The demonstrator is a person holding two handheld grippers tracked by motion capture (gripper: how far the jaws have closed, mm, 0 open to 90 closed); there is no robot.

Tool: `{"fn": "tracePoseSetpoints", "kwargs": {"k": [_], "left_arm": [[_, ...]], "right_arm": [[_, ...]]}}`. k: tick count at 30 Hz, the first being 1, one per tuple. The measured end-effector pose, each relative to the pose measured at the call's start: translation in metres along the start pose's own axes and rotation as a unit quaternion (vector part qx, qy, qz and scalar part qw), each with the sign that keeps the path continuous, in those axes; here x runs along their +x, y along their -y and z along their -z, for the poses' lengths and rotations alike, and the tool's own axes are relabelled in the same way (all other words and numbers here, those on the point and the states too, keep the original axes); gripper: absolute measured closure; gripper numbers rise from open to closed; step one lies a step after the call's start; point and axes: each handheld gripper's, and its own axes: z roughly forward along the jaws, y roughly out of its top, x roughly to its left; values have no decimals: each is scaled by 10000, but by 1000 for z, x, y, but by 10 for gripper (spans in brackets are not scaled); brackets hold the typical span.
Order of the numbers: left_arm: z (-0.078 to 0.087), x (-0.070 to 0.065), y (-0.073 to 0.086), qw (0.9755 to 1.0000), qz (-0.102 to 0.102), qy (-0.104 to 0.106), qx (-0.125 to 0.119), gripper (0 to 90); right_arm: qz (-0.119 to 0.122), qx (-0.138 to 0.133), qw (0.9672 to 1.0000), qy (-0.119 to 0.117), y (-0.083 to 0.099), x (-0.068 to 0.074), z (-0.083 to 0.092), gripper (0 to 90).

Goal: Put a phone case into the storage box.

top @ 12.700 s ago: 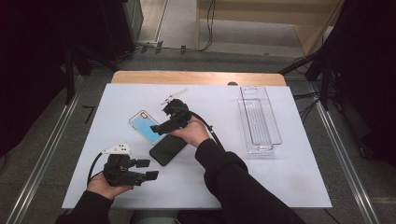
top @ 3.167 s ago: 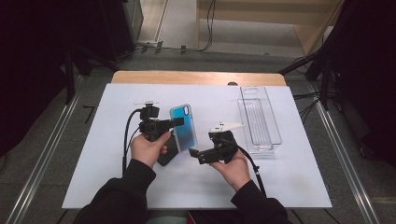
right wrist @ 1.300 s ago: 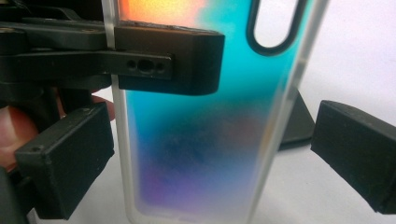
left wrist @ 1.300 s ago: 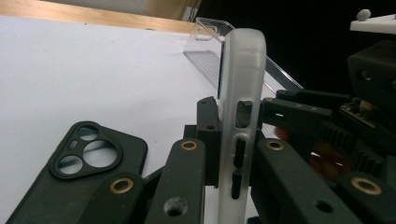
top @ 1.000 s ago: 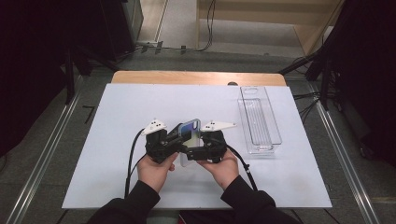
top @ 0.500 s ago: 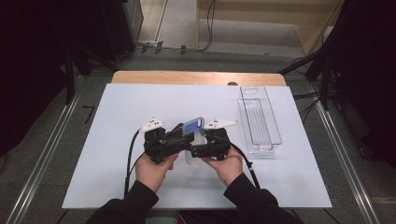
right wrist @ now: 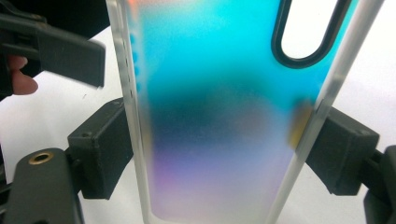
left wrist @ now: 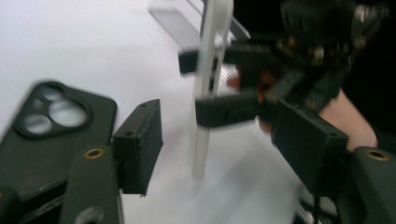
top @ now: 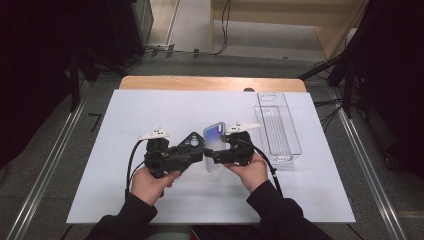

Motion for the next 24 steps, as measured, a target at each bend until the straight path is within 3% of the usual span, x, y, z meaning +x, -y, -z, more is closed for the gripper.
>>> {"fn": "tracePoseSetpoints", "kwargs": {"k": [1, 2, 5, 8, 12, 13, 14, 18, 23, 24], "left_arm": [[0, 0, 0, 10000, 0, 0, 0, 323], [0, 3, 1, 9997, 13, 81, 211, 322], [-1, 4, 2, 9993, -123, 85, 349, 322], [-2, 7, 6, 9962, -500, 117, 708, 322], [-3, 10, 13, 9893, -985, 82, 1077, 322], [-3, 10, 13, 9893, -985, 82, 1077, 322], [-3, 11, 17, 9856, -1171, 56, 1219, 322], [2, 17, 22, 9837, -1272, 46, 1270, 322], [7, 24, 28, 9842, -1252, 152, 1239, 322], [8, 25, 30, 9831, -1302, 145, 1276, 322]], "right_arm": [[0, 0, 10000, 0, 0, 0, 0, 151], [5, 18, 10000, -23, -1, -2, 2, 151], [18, 43, 9999, -95, -3, -5, 4, 151], [82, 81, 9998, -171, -4, -7, 6, 151], [146, 87, 9996, -221, -6, -9, 9, 151], [140, 90, 9996, -224, -7, -9, 10, 151], [148, 91, 9996, -243, -7, -9, 10, 151], [192, 77, 9995, -250, -9, -11, 13, 151], [220, 85, 9993, -275, -10, -13, 16, 151], [222, 87, 9993, -278, -10, -13, 17, 151]]}}
